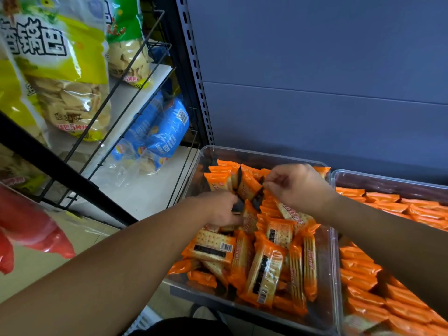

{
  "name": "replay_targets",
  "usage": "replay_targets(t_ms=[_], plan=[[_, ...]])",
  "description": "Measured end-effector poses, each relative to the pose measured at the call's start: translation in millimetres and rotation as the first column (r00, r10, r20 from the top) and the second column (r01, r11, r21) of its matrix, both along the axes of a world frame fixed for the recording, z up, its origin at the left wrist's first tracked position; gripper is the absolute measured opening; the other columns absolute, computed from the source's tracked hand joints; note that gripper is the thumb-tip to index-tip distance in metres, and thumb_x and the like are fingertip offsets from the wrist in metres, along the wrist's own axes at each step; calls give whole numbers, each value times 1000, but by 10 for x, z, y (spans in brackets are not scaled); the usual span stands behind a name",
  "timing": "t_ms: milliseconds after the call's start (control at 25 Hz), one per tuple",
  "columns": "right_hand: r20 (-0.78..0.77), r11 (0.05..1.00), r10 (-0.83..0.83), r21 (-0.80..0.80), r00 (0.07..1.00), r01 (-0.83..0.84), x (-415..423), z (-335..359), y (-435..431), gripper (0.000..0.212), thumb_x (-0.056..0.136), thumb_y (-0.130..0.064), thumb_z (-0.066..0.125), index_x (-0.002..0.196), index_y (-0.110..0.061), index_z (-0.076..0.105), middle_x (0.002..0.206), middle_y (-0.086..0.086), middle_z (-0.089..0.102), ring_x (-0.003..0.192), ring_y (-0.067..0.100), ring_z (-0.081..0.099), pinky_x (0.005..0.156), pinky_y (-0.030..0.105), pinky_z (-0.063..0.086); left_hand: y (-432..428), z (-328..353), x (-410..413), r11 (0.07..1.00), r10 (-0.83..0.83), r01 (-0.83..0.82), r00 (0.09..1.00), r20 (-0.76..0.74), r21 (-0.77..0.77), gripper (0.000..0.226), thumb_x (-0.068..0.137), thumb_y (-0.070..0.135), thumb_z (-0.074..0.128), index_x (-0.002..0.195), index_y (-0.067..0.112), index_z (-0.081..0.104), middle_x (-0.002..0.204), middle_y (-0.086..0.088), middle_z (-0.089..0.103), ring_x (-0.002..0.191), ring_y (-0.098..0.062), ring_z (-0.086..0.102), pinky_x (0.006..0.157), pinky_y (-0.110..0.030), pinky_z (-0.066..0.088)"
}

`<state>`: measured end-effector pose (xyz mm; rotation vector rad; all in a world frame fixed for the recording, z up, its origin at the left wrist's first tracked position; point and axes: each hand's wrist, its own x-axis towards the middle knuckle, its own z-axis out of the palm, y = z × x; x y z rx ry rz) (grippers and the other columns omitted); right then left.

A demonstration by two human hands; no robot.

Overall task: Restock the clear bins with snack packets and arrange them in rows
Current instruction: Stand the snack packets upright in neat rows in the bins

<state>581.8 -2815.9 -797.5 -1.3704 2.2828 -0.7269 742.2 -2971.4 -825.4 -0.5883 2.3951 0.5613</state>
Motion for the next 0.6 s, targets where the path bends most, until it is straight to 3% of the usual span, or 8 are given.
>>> replay_targets(t_ms=[80,240,320,400,480,600], plan=[[23,999,-35,-26,999,36,-59,-17,52,7,97,-28,70,93,-31,75,85,-18,70,81,0,66,75,29,61,-15,-68,-49,1000,1,-1,1000,0,8,64,87,73,65,128,24,67,128,3,67,112,-22,63,95,-42,56],[76,997,-61,-39,995,64,-69,6,57,7,98,-29,69,96,-30,75,88,-18,70,84,-1,66,73,22,58,51,-15,-106,996,41,-46,997,64,71,59,87,64,72,125,19,68,101,7,61,99,-20,57,87,-34,49],[90,998,-54,-15,994,56,-54,26,42,7,99,-30,68,97,-31,74,89,-17,70,84,0,66,70,17,55,47,43,-127,997,48,-57,988,144,56,50,92,58,70,123,19,64,110,1,61,101,-22,59,89,-35,53],[111,999,-46,3,993,46,-44,53,16,6,99,-32,67,97,-33,73,89,-16,70,83,0,66,67,16,52,39,114,-128,999,37,-40,981,191,15,44,94,54,69,119,18,61,114,-2,61,97,-22,59,80,-34,53],[143,999,-39,18,989,36,-31,108,9,8,99,-32,67,93,-34,72,88,-15,71,83,0,67,66,16,51,54,233,-110,997,74,-76,984,162,6,56,91,51,73,131,15,60,114,-2,62,94,-20,60,74,-30,48],[192,1000,-13,11,981,11,8,258,12,11,99,-27,69,90,-32,73,87,-14,72,82,0,67,63,9,48,37,429,12,984,174,-175,985,19,29,69,89,44,80,143,10,54,138,-7,60,121,-27,61,86,-27,45]])
